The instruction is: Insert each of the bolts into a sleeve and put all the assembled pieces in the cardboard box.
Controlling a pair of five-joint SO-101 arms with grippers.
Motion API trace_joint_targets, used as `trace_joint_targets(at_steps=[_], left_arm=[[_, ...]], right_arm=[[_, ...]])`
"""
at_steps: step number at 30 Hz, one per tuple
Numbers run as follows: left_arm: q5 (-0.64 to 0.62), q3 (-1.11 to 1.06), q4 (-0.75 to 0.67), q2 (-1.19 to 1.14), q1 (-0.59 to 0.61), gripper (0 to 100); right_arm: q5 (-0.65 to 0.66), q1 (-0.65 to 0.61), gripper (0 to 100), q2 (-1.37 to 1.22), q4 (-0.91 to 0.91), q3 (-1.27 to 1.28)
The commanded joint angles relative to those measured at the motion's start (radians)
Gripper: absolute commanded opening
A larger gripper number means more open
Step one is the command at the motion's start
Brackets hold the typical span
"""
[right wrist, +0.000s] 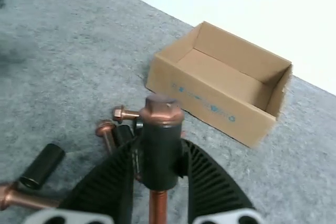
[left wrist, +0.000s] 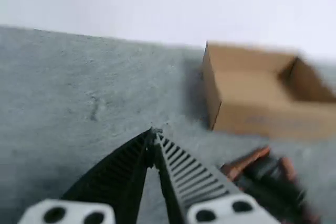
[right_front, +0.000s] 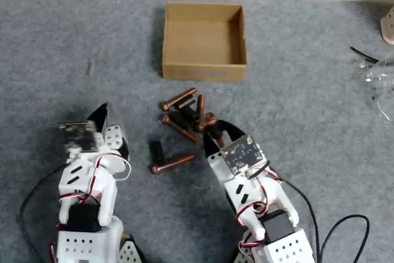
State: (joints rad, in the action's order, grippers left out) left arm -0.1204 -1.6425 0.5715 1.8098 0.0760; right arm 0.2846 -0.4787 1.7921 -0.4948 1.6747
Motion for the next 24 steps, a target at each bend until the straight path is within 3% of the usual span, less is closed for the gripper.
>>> trace_joint_targets(at_steps=[1,6,10,14,24], left_arm=[[0.166,0.038,0.034,0.008,-0.045,1],[0.172,0.001,0.028,0.010,-0.050,1],[0.170,-0.013,-0.015,0.010,0.015,1],[0.169,-0.051,-0.081,0.010,0.022,1],[0.169,-0.053,-0.080,0.010,0.022,1]], right_arm=[[0.005,0.022,0.4,-0.001,0.028,0.099],[0.005,0.021,0.4,0.008,-0.025,0.096],[0.005,0.022,0.4,0.008,-0.084,0.093],[0.005,0.059,0.4,-0.002,-0.051,0.074],[0.009,0.133,0.4,-0.104,-0.024,-0.110]])
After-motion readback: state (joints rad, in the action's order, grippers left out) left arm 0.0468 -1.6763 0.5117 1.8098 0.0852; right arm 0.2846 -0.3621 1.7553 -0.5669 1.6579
